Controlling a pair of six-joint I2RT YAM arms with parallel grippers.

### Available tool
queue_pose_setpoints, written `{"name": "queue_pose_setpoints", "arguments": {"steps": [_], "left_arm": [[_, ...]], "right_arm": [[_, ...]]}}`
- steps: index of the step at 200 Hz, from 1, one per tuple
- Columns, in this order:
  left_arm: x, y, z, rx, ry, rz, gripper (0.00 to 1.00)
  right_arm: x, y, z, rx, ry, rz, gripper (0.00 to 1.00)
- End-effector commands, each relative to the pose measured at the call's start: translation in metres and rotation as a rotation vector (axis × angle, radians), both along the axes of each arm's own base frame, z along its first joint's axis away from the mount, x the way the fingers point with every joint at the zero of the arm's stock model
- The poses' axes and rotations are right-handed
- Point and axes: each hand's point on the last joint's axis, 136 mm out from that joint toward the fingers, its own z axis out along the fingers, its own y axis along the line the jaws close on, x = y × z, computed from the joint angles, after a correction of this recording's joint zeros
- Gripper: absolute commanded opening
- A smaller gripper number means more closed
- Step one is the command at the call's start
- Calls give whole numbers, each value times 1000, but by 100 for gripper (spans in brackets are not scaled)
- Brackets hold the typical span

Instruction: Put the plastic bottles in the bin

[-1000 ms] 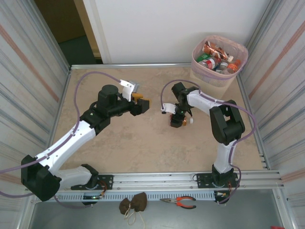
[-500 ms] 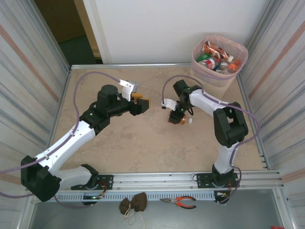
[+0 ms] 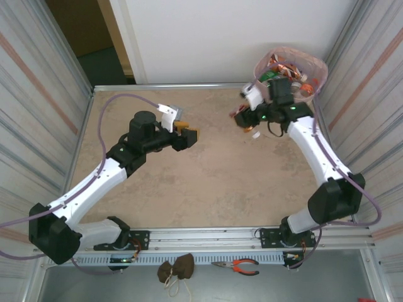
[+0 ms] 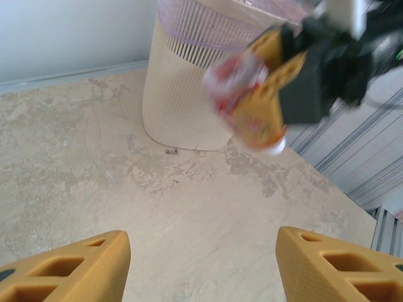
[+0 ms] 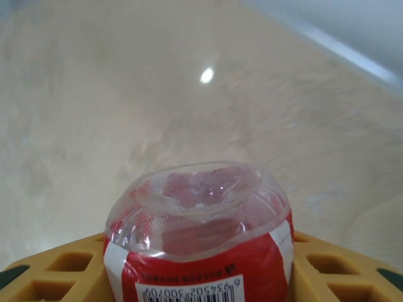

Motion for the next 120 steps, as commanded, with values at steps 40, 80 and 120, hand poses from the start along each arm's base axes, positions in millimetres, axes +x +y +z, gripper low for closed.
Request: {"name": "queue_pose_setpoints", "arguments": {"steps": [40,80,120], "left_arm": [[9,-3,13,-44,-31,-3,62],[12,-1,11,-47,-28,1,63],[17,3,9,-50,-21,6,62]], "right_arm": [[28,-97,159,541,-145,-377,42],[56,-169,177,602,-229,-602,39],[91,-230,154,567,-233,-869,34]]}}
